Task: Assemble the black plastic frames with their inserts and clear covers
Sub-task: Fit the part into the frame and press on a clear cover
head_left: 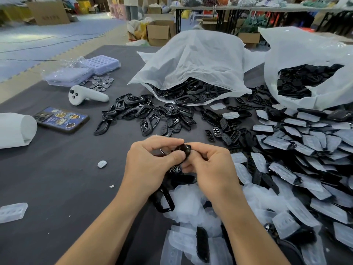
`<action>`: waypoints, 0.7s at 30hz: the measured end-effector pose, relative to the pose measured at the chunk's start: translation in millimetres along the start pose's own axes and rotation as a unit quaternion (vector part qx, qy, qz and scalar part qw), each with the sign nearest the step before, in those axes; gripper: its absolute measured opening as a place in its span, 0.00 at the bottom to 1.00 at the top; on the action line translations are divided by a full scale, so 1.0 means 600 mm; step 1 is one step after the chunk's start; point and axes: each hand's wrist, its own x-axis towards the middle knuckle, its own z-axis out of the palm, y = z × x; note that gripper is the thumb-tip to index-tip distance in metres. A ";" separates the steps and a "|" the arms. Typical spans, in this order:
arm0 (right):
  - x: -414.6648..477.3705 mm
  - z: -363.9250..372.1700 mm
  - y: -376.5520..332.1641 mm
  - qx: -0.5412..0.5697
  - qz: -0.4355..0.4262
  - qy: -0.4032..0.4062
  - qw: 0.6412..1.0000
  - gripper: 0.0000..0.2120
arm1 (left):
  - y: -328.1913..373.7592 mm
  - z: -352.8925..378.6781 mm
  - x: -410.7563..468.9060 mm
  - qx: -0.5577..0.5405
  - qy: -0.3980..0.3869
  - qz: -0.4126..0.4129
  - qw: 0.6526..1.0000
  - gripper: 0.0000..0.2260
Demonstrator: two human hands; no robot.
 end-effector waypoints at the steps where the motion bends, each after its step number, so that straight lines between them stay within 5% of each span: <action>1: 0.000 0.003 -0.002 0.035 0.014 -0.012 0.999 0.18 | 0.001 -0.001 0.001 0.021 0.004 0.006 1.000 0.13; 6: -0.005 0.010 -0.012 0.156 0.053 -0.051 0.985 0.22 | 0.002 0.008 -0.006 0.051 0.016 -0.014 0.998 0.13; 15: -0.003 -0.010 -0.014 0.162 0.069 -0.058 0.983 0.08 | 0.008 0.008 -0.017 0.077 -0.002 0.007 0.997 0.11; 21: 0.002 -0.008 -0.012 0.137 0.066 0.046 0.987 0.15 | 0.006 0.010 -0.012 0.066 -0.038 -0.018 0.997 0.15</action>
